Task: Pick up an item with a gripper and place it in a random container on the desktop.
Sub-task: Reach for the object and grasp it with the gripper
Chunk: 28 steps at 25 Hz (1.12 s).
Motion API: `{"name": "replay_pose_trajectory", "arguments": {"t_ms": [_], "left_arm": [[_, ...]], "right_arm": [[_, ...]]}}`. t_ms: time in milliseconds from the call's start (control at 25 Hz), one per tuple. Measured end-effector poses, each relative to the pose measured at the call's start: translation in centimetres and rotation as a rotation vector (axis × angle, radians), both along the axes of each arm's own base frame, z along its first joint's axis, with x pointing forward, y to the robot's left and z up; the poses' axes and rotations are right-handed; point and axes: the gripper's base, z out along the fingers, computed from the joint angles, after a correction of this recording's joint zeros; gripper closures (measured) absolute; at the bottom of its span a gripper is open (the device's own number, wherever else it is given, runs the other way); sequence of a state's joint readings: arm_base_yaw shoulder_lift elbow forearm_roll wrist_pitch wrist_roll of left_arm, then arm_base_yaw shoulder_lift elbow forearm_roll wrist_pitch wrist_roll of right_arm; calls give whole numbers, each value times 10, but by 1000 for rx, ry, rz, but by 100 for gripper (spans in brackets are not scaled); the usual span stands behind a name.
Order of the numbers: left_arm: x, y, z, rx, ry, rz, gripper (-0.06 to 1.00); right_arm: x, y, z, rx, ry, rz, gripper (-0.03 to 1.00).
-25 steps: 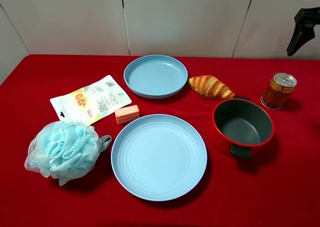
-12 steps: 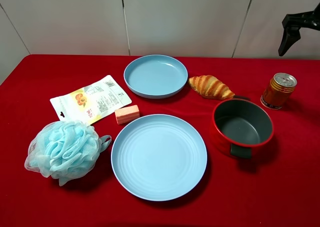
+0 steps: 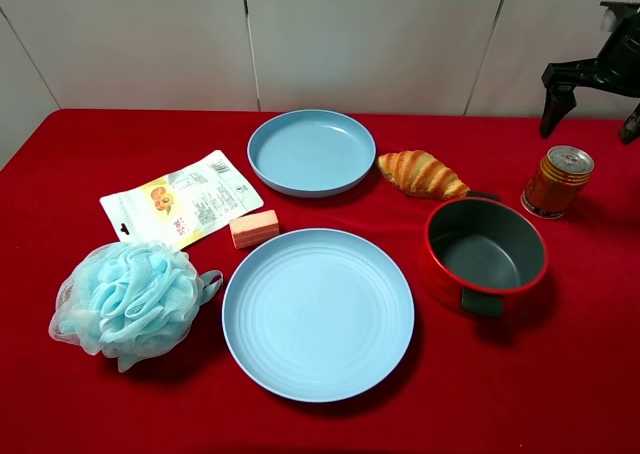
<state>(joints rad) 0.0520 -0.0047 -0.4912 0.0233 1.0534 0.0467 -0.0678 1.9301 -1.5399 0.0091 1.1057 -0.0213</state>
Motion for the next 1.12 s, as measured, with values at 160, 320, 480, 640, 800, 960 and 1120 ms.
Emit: {"name": "replay_pose_trajectory", "arguments": {"t_ms": [160, 320, 480, 640, 800, 960, 1120], "left_arm": [[0, 0, 0, 0, 0, 0, -5], [0, 0, 0, 0, 0, 0, -5], [0, 0, 0, 0, 0, 0, -5], [0, 0, 0, 0, 0, 0, -5], [0, 0, 0, 0, 0, 0, -5], [0, 0, 0, 0, 0, 0, -5], [0, 0, 0, 0, 0, 0, -5]], "right_arm": [[5, -1, -13, -7, 19, 3, 28], [9, -3, -25, -20, 40, 8, 28], [12, -6, -36, -19, 56, -1, 28], [15, -10, -48, -19, 68, -6, 28], [18, -11, -58, -19, 74, -7, 28], [20, -11, -72, -15, 102, -7, 28], [22, -9, -85, 1, 127, -14, 28]]}}
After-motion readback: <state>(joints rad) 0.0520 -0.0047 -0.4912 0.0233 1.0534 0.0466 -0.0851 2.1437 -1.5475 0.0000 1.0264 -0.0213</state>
